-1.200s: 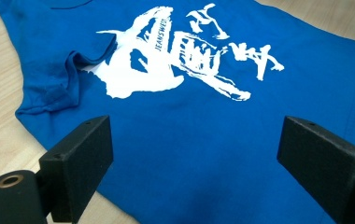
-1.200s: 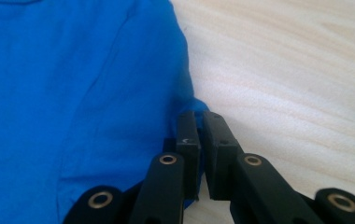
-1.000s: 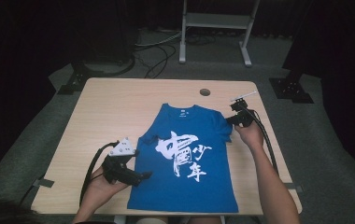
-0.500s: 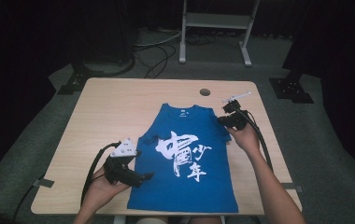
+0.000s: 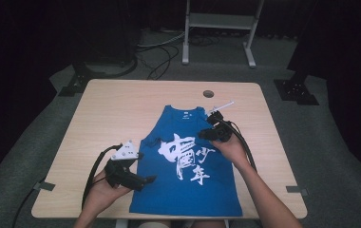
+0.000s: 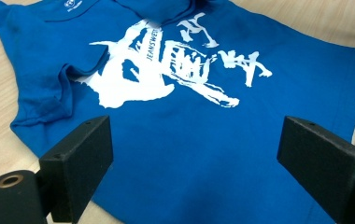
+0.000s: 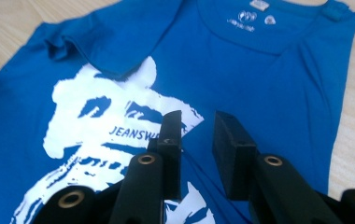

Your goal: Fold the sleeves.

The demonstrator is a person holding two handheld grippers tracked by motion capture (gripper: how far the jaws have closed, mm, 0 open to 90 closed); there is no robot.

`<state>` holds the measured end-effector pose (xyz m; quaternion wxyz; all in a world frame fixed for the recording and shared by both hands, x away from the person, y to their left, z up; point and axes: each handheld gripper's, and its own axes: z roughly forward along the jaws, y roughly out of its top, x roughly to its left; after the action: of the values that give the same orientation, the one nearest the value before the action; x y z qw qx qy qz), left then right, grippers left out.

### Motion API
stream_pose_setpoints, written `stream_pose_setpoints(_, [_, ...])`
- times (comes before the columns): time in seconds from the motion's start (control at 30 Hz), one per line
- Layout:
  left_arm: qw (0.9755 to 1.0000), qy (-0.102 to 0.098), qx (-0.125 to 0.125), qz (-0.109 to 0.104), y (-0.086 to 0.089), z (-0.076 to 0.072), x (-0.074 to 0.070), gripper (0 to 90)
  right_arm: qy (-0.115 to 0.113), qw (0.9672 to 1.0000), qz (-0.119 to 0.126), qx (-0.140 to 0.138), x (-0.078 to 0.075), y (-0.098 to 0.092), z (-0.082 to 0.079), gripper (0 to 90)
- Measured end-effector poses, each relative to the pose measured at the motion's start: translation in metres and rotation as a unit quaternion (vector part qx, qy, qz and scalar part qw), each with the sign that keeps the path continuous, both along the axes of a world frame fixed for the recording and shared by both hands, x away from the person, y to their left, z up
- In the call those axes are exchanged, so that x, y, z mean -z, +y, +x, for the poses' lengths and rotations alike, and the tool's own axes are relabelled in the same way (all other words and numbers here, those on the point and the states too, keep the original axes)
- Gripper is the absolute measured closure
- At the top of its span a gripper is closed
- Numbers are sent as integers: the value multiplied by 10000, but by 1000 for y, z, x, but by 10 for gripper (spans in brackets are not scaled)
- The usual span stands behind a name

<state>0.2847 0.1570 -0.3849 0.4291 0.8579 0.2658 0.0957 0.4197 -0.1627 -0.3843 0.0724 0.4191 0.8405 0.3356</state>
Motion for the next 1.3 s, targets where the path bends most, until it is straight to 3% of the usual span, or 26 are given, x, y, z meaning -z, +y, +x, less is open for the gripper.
stream_pose_setpoints(0.37, [10000, -42, 0, 0, 1, -2, -1, 100, -18, 9998, -105, 177, -8, -22, -8, 629])
stream_pose_setpoints(0.57, [10000, -46, 13, 49, -5, -3, 3, 100, 53, 9997, -243, 54, -10, -34, -21, 500])
stream_pose_setpoints(0.73, [9999, -22, 66, 142, -14, -3, 8, 100, -14, 9996, -249, -117, -7, -42, -35, 365])
stream_pose_setpoints(0.8, [9998, 17, 99, 165, -18, -3, 10, 100, 91, 9995, -190, -217, -4, -45, -39, 312])
stream_pose_setpoints(0.97, [9993, 38, 183, 309, -28, -4, 15, 100, 81, 9994, -74, -329, 1, -56, -51, 252])
stream_pose_setpoints(1.3, [9985, 81, 278, 454, -50, -6, 19, 100, -125, 9981, -219, -559, 4, -75, -76, 134])
